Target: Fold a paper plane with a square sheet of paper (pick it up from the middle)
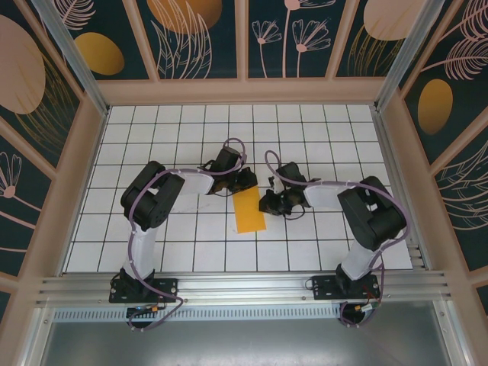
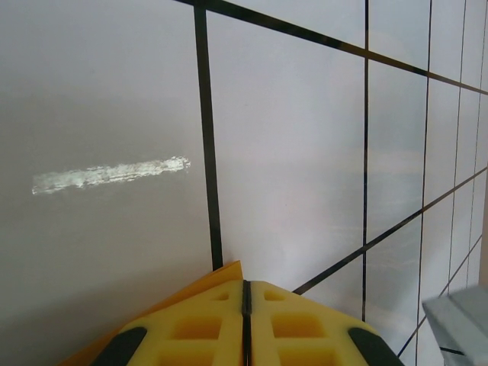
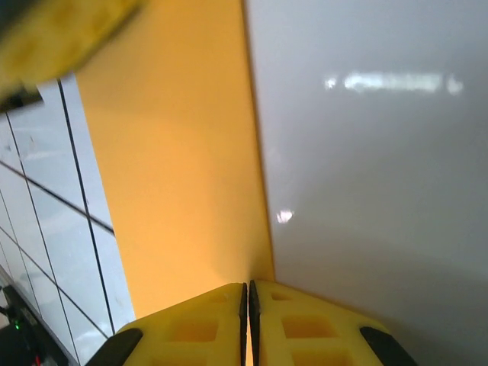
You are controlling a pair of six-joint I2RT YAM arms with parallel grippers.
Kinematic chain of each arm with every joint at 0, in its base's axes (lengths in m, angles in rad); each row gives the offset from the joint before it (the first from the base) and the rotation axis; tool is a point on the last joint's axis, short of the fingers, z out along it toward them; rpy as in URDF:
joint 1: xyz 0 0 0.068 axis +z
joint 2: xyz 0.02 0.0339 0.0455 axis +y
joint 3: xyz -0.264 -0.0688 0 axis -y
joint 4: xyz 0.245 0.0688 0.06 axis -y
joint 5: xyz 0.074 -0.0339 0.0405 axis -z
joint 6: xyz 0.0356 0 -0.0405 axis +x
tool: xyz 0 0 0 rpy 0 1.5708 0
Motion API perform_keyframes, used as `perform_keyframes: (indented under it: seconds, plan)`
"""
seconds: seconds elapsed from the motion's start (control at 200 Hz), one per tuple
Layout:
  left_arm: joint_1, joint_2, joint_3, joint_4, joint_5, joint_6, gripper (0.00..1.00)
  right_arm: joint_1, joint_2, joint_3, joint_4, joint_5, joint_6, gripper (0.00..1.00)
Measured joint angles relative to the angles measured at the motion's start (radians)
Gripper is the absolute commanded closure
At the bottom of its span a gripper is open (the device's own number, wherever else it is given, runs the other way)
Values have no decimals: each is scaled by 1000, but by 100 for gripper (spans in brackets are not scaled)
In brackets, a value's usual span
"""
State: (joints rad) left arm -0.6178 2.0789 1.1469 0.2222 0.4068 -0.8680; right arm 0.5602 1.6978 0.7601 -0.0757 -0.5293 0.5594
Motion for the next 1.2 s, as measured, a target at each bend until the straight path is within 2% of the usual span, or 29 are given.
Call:
perform_keyframes:
  seconds: [0.17, 0.345, 0.55, 0.661, 0.801, 0.966, 1.196]
  plan:
    - [-1, 0, 0, 0, -2, 0, 89, 45, -94, -97, -27, -15, 21, 85]
    - [-1, 0, 3, -2, -3, 2, 87, 82, -146, -121, -100, -13, 27, 84]
    - [1, -17, 21, -34, -36, 6, 73, 85, -206, -60, -168, 77, 23, 77]
    - [4, -82, 6, -44, -72, -7, 65, 85, -202, 15, -159, 143, 23, 75]
    - [16, -233, -72, -35, -124, -36, 54, 89, -135, 99, -148, 200, 19, 73]
    - [46, -399, -243, -21, -186, -73, 43, 117, -53, 126, -150, 227, 16, 73]
    - [56, -483, -418, -45, -230, -111, 35, 191, -13, 124, -161, 227, 37, 76]
